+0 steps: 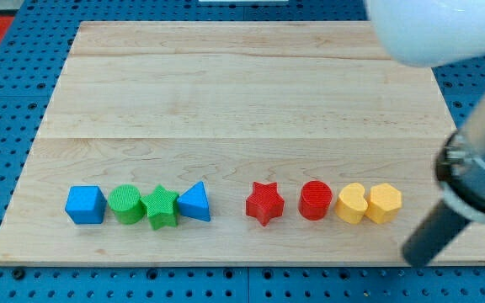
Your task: Move the red star to the center
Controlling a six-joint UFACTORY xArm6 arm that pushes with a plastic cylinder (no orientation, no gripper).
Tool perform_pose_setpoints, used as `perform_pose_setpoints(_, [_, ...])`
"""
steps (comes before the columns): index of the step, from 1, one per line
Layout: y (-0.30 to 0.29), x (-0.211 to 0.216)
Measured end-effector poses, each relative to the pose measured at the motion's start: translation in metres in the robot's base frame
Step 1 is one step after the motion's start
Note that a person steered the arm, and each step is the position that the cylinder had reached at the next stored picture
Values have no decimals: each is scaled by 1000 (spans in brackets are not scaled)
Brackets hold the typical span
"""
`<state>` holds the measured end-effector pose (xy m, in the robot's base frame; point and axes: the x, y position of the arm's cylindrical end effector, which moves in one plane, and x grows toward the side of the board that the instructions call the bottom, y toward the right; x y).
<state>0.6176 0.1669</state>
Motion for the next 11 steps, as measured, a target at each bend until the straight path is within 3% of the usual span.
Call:
perform_pose_setpoints(1, [-78,0])
perform_pose_setpoints(2, [-98,0])
perform_pose_setpoints(7, [-96,-23])
perform_pose_setpoints(8, [-140,-22])
perform_pose_setpoints(9, [-145,-31])
perform_pose_setpoints(11, [-130,-107])
